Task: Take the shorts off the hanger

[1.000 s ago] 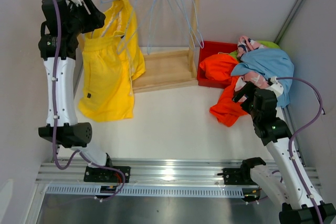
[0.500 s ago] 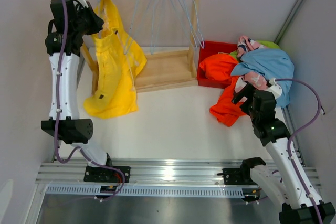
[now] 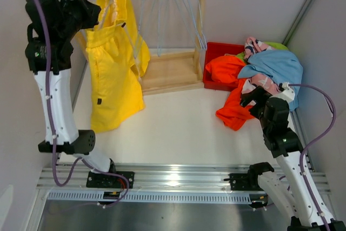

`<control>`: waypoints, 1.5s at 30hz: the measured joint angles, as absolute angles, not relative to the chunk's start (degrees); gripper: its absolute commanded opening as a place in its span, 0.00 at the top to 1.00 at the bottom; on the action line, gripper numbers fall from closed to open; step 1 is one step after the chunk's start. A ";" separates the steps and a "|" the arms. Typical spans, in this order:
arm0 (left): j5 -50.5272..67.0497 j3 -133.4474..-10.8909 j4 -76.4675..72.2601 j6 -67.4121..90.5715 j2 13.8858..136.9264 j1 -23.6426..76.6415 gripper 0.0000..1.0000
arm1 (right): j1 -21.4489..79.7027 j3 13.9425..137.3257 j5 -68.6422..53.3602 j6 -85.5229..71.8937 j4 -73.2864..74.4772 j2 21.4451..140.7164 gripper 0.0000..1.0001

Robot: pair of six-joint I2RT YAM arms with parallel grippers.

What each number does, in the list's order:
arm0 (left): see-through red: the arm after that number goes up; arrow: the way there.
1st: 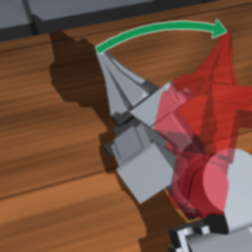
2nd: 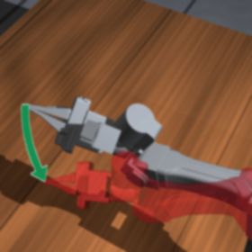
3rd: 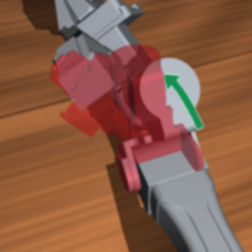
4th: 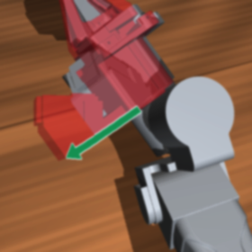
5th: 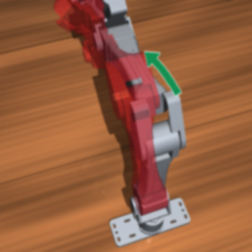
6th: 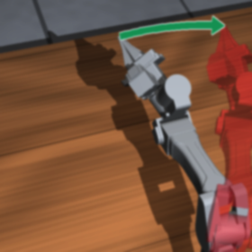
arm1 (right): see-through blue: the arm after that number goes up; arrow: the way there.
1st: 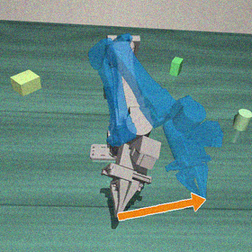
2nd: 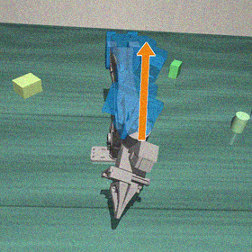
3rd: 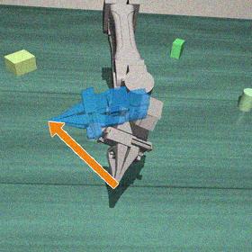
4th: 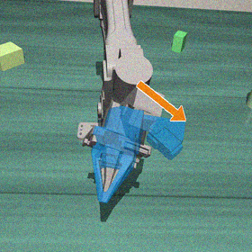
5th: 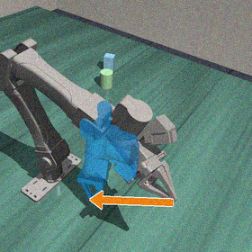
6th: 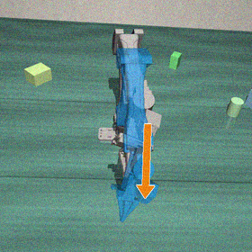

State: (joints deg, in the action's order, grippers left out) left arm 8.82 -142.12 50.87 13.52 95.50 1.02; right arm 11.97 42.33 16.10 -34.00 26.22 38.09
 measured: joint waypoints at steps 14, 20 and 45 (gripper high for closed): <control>18.20 -108.84 49.52 11.86 60.84 1.02 1.00 | 12.84 48.34 -0.30 -28.32 17.12 32.45 0.00; 32.77 -93.25 47.48 13.41 47.27 0.99 1.00 | 15.94 54.35 -16.91 -28.40 9.54 37.74 0.00; 52.97 -92.58 36.36 24.77 40.38 7.20 1.00 | 38.22 60.34 -5.74 -21.02 2.70 48.53 1.00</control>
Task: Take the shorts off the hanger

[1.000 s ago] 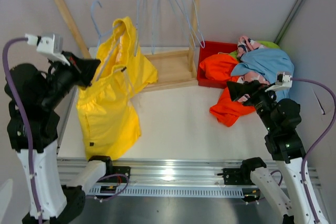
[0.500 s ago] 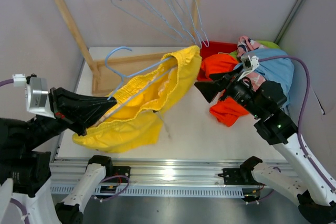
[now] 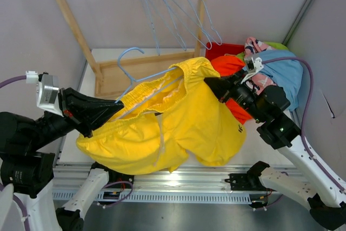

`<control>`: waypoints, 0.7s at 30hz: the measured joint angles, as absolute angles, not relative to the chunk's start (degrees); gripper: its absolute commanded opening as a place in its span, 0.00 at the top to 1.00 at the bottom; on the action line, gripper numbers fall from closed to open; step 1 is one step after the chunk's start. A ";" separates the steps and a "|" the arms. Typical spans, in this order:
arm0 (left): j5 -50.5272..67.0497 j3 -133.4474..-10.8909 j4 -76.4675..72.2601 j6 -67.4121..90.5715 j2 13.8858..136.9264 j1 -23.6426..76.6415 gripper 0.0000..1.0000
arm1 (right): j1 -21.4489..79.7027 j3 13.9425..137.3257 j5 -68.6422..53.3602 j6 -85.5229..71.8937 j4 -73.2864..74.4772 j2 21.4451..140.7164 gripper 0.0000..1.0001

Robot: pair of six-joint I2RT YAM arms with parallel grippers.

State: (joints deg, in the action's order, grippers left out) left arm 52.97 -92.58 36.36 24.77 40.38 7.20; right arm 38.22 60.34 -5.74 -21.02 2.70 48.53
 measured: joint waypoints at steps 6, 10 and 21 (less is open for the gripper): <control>52.36 -92.33 37.08 24.32 40.95 7.66 1.00 | 38.35 60.01 -3.86 -20.08 1.34 48.53 1.00; 51.96 -92.07 38.63 22.92 41.60 10.35 1.00 | 34.35 60.88 -0.58 -19.59 1.41 49.39 1.00; 45.28 -92.01 42.50 16.80 46.76 20.69 1.00 | 3.18 70.87 -11.49 -30.68 3.31 59.11 1.00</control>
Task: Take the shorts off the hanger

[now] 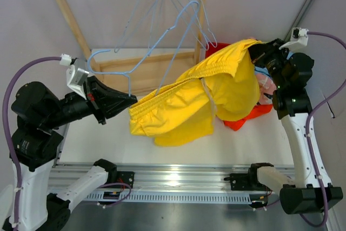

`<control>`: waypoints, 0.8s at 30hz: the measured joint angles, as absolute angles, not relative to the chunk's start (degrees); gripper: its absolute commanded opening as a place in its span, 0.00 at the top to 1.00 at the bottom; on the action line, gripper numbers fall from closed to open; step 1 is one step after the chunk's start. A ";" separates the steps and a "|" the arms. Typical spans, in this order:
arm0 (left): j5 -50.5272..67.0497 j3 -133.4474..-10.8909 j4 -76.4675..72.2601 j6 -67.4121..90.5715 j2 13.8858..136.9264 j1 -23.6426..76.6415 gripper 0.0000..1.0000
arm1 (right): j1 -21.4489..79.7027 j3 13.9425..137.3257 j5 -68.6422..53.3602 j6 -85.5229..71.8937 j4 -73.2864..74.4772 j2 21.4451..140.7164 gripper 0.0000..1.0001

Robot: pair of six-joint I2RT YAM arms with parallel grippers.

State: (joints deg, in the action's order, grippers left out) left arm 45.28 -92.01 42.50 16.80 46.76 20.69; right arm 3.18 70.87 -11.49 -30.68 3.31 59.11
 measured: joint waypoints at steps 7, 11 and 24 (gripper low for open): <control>40.69 -93.71 44.82 14.39 47.59 22.09 1.00 | 4.38 70.24 -13.87 -32.45 6.63 61.45 1.00; 34.28 -95.35 44.88 14.57 49.10 22.28 1.00 | 17.17 62.48 -10.35 -28.86 6.24 55.09 1.00; 1.04 -103.20 37.32 14.00 58.24 22.39 1.00 | 47.09 73.01 10.44 -10.39 14.48 56.10 1.00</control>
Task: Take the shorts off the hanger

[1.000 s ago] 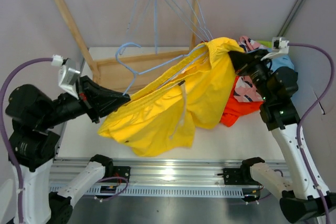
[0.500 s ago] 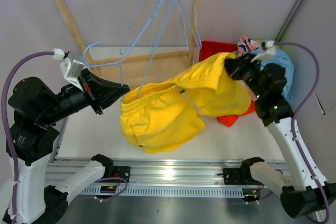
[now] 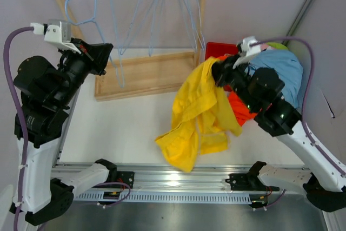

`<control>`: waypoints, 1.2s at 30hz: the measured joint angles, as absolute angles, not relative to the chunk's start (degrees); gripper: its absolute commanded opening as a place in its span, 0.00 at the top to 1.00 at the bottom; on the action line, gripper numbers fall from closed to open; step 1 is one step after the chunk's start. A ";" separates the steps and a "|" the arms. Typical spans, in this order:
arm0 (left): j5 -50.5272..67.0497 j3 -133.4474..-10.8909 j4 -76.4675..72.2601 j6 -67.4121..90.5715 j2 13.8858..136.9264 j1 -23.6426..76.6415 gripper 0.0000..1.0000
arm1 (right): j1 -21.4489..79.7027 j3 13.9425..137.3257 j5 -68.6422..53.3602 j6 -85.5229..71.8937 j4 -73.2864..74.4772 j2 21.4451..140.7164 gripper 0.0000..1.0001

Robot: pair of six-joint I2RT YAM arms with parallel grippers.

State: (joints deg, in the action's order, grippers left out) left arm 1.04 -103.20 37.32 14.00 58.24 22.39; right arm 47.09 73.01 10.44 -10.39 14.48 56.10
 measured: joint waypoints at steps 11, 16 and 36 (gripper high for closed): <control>-6.94 -94.11 44.75 12.95 46.81 22.39 1.00 | 18.37 119.63 29.80 -0.01 5.52 86.24 1.00; -7.33 -91.24 44.64 12.95 48.49 22.39 1.00 | 11.46 124.09 33.82 -0.10 1.89 95.81 0.95; 1.74 -119.26 45.52 11.38 88.29 13.19 1.00 | 18.52 44.01 30.55 -32.88 7.25 65.32 0.01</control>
State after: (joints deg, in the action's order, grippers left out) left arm 1.74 -119.26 45.52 11.38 88.29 13.19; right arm 18.52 44.01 30.55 -32.88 7.25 65.32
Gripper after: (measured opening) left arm 0.020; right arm 0.993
